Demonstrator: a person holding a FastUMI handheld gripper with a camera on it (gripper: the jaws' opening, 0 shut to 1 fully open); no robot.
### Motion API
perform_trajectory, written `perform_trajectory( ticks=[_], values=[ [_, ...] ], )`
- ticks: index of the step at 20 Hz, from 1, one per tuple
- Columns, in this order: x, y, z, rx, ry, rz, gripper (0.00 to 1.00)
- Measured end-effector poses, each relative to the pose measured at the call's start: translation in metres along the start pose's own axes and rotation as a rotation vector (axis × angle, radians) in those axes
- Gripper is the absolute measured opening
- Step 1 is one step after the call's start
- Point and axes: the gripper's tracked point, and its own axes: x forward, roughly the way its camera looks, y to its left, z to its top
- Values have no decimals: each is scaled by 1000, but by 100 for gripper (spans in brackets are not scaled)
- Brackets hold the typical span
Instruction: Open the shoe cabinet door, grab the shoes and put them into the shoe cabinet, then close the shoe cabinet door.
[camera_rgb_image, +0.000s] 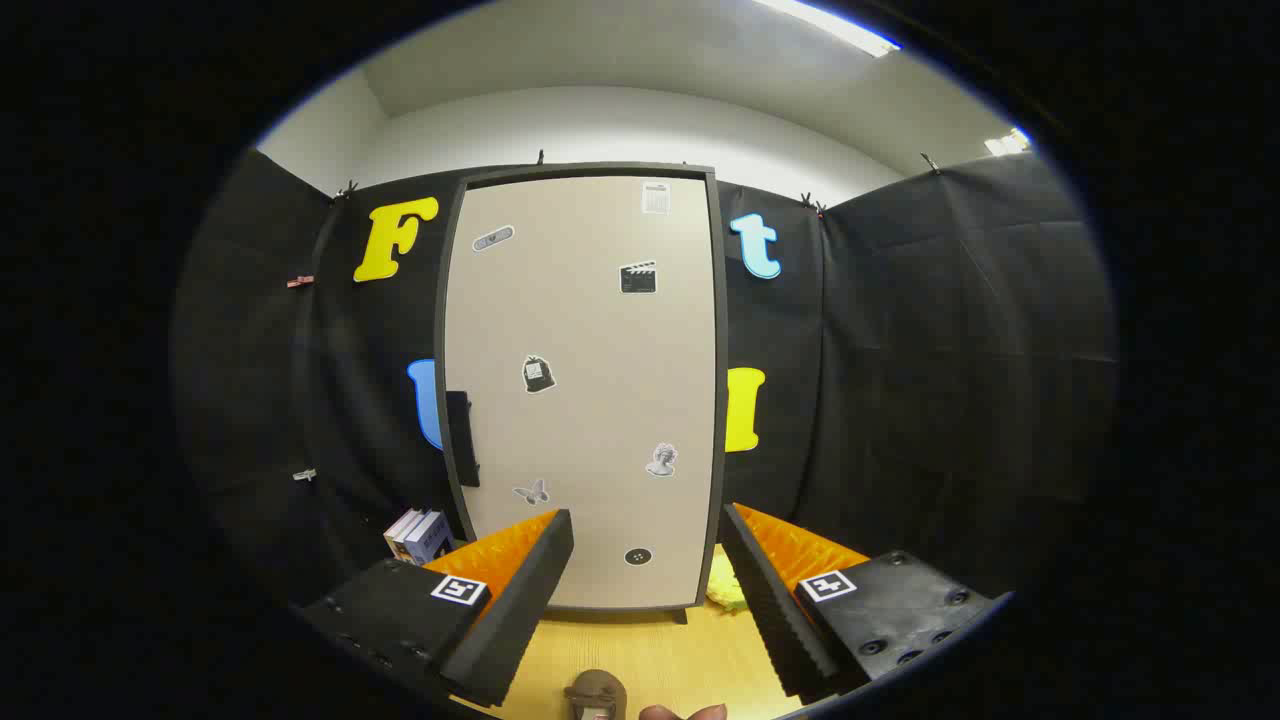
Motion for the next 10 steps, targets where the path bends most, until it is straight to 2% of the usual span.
perform_trajectory(
  ticks=[10],
  values=[
    [-7,5,-1,4,7,17,97]
  ],
)
